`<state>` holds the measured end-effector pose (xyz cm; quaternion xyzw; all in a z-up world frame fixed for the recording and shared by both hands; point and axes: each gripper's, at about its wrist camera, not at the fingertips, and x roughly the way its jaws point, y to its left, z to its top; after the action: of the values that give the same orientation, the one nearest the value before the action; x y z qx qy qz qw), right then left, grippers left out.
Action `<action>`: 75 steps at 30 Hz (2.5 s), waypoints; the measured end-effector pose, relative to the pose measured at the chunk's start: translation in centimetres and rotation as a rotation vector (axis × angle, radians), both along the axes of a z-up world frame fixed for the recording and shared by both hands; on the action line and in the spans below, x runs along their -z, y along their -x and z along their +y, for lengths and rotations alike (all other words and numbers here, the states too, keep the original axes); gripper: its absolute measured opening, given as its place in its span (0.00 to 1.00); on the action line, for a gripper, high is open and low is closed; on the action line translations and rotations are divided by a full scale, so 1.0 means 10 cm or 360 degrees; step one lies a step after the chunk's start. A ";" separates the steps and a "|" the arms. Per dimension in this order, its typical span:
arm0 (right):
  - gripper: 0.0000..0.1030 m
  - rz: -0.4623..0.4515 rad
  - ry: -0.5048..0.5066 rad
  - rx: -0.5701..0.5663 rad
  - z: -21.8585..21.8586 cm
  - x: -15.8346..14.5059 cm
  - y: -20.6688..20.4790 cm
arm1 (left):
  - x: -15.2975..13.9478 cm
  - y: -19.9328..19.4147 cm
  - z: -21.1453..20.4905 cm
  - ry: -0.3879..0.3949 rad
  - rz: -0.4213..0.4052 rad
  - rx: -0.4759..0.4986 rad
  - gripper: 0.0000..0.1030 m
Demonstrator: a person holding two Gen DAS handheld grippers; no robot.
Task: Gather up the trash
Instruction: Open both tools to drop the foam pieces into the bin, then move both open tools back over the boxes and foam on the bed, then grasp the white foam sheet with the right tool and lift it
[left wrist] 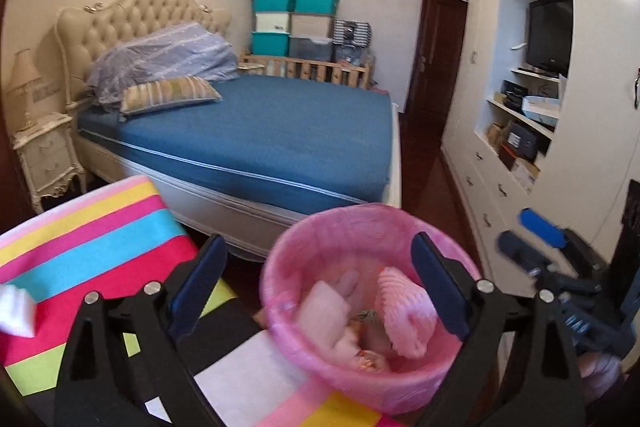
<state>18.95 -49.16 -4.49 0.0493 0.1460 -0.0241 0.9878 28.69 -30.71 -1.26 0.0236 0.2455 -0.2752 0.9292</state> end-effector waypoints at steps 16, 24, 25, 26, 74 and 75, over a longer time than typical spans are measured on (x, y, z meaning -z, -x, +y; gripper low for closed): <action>0.72 -0.0015 0.0074 -0.0250 0.96 -0.24 0.06 | 0.07 0.63 1.33 -0.0122 -0.0118 -0.0297 0.95; 0.73 0.0105 0.0075 -0.0501 2.03 -0.08 -0.22 | 0.16 0.89 2.34 -0.0171 -0.0083 -0.0610 0.95; 0.74 0.0123 0.0086 -0.0536 2.19 -0.05 -0.26 | 0.15 0.91 2.47 -0.0174 -0.0079 -0.0657 0.95; 0.75 0.0137 0.0097 -0.0564 2.31 -0.03 -0.27 | 0.16 0.95 2.65 -0.0178 -0.0076 -0.0725 0.95; 0.82 0.0761 0.0412 -0.1216 4.46 0.49 -2.08 | 0.65 0.59 3.92 -0.0281 0.0378 -0.1052 0.95; 0.82 0.0764 0.0417 -0.1240 4.48 0.49 -2.11 | 0.65 0.58 3.92 -0.0278 0.0386 -0.1053 0.95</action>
<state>40.00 -4.32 -9.37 -0.1411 0.3735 0.3191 0.8595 22.87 8.53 -7.76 -0.0107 0.3709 0.0617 0.9266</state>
